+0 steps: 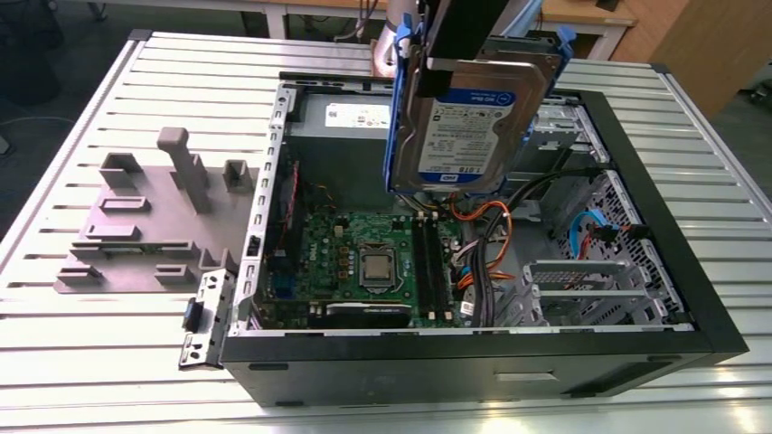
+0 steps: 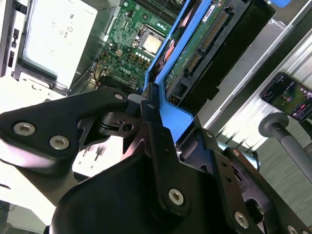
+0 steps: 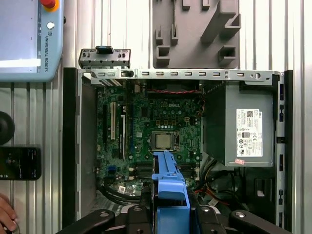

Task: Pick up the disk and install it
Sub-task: 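Insert the disk into the insertion slot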

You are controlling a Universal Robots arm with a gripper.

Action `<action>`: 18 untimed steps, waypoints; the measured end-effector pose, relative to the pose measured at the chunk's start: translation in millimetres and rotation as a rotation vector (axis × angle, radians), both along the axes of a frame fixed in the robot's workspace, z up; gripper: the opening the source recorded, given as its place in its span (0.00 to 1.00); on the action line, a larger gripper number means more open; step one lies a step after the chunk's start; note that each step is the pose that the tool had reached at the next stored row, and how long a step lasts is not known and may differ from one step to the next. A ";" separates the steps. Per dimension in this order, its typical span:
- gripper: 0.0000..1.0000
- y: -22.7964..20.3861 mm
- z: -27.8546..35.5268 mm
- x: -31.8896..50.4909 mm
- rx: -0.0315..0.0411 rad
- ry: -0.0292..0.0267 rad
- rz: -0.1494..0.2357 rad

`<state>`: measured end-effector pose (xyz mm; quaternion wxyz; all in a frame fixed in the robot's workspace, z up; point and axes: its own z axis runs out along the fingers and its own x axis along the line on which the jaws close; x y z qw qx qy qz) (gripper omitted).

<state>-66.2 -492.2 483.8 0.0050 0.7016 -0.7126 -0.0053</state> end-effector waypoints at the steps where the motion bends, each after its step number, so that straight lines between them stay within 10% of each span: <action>1: 0.36 -0.6 -0.1 0.0 0.0001 0.0000 0.000; 18: 0.36 -8.6 -0.9 14.5 0.0000 0.0004 0.000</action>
